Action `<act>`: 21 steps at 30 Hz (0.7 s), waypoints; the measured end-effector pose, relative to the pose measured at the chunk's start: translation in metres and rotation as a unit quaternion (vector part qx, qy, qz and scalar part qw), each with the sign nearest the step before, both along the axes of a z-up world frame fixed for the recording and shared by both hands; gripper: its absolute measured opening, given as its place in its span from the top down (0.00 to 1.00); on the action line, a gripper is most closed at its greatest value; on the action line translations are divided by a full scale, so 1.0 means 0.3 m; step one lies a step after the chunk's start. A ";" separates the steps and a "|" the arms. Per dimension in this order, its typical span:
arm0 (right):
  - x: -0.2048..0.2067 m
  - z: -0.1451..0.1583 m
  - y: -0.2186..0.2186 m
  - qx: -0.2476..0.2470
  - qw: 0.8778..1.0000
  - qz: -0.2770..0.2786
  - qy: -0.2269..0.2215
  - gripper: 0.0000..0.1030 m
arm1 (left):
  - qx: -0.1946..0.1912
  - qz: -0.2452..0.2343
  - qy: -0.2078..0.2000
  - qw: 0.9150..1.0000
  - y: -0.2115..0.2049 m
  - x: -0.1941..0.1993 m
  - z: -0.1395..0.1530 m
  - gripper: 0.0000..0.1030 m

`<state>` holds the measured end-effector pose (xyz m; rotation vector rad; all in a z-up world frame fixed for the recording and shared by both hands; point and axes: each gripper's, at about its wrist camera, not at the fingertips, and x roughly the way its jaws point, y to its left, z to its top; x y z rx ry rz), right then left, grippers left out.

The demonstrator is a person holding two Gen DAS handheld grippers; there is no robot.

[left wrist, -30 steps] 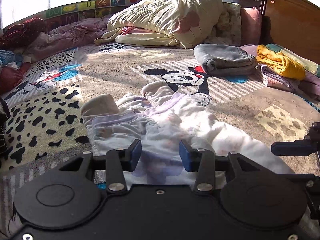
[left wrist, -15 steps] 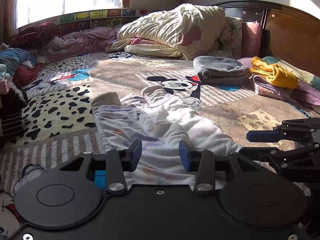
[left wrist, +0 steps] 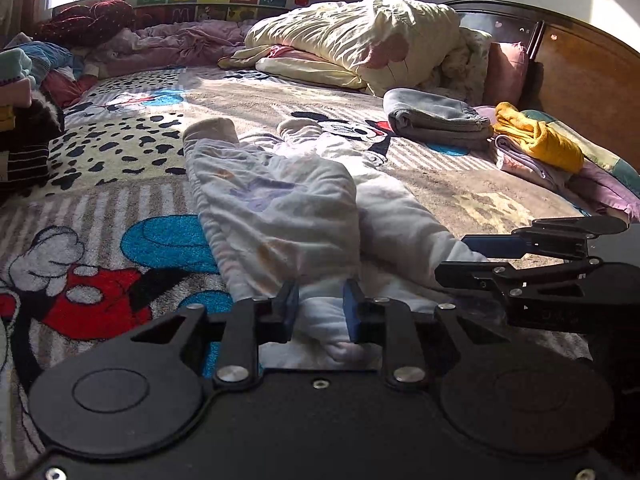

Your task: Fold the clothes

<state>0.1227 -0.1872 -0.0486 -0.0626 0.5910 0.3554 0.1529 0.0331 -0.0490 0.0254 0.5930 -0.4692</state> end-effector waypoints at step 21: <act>-0.234 -0.132 0.134 -0.371 0.918 0.094 -0.104 0.47 | 0.496 -0.202 -0.245 0.808 -0.048 -0.274 -0.270 0.47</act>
